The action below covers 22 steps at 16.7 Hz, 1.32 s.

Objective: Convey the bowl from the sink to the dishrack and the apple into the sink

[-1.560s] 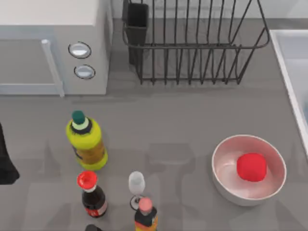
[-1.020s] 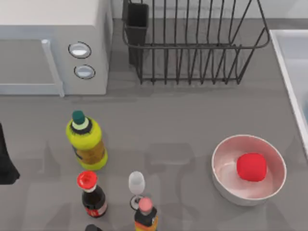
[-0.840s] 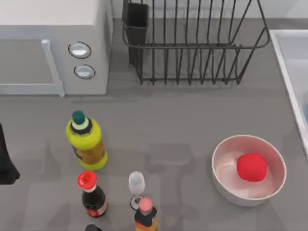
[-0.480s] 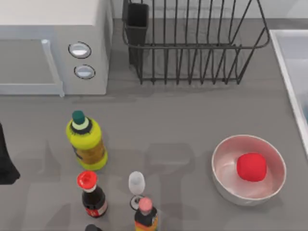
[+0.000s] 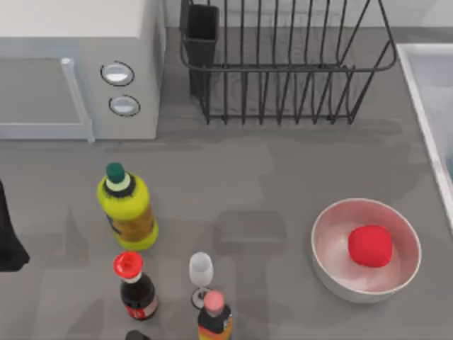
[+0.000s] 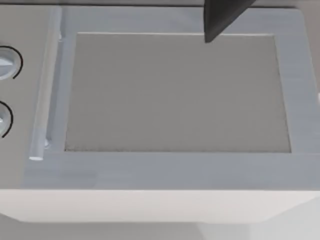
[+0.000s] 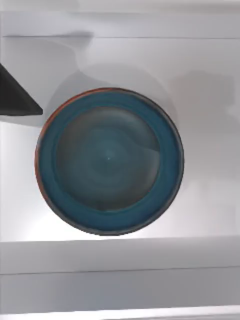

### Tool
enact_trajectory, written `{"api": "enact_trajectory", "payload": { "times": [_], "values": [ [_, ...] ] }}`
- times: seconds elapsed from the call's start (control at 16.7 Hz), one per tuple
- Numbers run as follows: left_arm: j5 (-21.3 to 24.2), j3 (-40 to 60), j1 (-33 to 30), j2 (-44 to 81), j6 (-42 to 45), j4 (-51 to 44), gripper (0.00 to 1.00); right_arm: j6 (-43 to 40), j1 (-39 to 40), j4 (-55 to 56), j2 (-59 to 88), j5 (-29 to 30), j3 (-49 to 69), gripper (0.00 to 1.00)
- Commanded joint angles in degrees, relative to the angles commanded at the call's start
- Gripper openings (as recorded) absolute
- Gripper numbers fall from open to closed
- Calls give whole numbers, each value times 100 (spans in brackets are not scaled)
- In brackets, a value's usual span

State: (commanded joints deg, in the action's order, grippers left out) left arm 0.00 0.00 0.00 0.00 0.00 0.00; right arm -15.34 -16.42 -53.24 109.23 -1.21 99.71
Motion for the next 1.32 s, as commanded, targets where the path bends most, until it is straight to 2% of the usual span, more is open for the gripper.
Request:
{"api": "enact_trajectory", "payload": {
  "times": [0.3,0.54,1.02,1.32],
  "values": [
    [0,0,0,0,0,0,100,-328,-356,-1145,2364,-24,2146,100],
    [0,0,0,0,0,0,100,-490,-529,-1706,3520,-36,3197,100],
    [0,0,0,0,0,0,100,-521,-539,-1808,3805,-36,3418,100],
    [0,0,0,0,0,0,100,-494,-537,-999,4212,-30,3035,100]
  ]
}}
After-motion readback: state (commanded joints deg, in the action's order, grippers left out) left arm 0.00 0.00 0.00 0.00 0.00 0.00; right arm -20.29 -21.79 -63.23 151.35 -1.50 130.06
